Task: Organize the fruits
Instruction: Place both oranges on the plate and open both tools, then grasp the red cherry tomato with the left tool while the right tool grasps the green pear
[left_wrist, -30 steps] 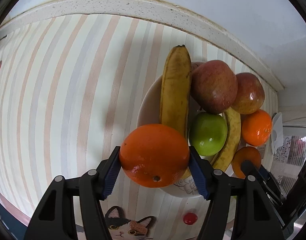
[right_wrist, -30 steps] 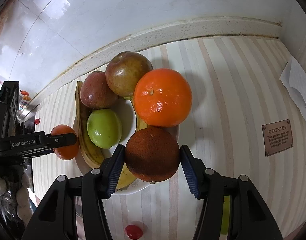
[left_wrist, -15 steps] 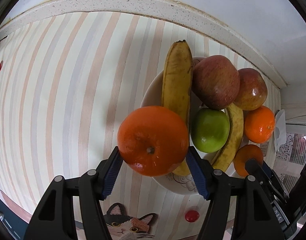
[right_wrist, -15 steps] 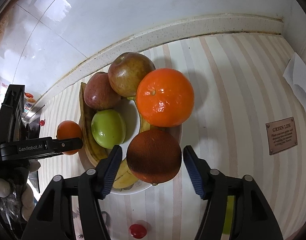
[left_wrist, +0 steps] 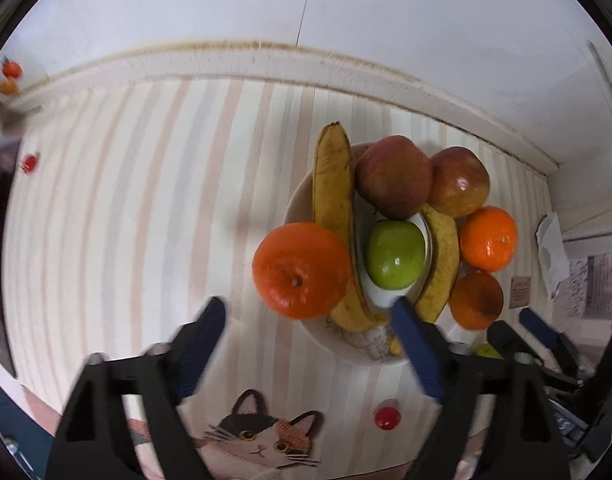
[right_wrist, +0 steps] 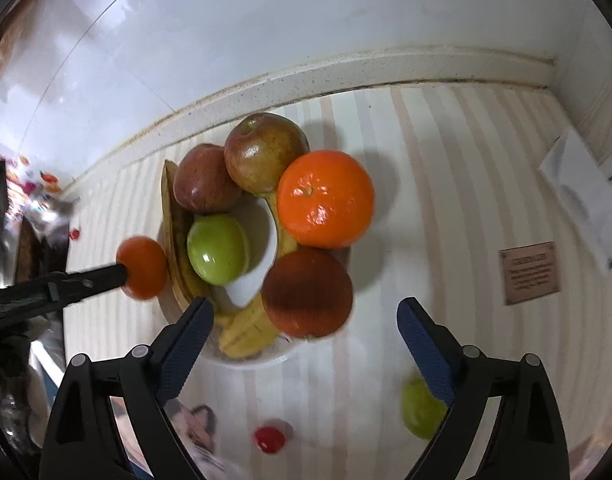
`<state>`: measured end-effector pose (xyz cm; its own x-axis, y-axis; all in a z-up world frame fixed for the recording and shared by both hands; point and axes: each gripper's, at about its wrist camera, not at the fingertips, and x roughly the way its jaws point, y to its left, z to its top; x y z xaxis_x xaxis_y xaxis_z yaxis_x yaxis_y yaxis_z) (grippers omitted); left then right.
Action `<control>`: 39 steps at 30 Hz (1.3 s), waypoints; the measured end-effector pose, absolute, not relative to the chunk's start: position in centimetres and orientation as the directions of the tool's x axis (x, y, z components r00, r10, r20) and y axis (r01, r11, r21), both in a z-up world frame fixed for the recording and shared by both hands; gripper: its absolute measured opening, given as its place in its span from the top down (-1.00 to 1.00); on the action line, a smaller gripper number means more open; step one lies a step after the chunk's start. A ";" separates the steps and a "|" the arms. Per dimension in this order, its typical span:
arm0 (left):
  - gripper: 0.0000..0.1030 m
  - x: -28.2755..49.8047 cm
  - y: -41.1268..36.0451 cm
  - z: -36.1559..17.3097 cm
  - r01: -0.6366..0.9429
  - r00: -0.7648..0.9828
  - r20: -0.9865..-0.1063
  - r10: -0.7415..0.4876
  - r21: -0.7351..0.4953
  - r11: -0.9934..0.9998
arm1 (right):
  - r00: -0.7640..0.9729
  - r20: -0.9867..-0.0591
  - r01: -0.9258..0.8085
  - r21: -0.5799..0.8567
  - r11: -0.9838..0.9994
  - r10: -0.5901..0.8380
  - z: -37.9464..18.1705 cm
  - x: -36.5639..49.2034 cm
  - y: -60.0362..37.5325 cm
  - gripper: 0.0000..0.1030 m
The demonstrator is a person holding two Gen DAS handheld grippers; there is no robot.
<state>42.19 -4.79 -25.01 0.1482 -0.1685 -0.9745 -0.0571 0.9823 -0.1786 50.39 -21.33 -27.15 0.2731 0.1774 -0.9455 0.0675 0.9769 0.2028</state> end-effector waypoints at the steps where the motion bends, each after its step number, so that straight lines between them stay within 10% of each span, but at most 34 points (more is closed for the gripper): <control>1: -0.76 41.7 -5.0 -24.5 -0.041 0.159 -0.975 -0.155 -0.163 0.986 | 0.273 -0.947 0.060 0.190 0.980 0.167 -26.7 50.0 -21.2 -0.87; 39: -0.80 26.1 -6.6 -8.8 0.002 0.454 -0.887 -0.083 -0.092 0.996 | 0.539 -0.834 -0.040 0.112 0.993 0.116 -7.2 35.6 -18.1 -0.88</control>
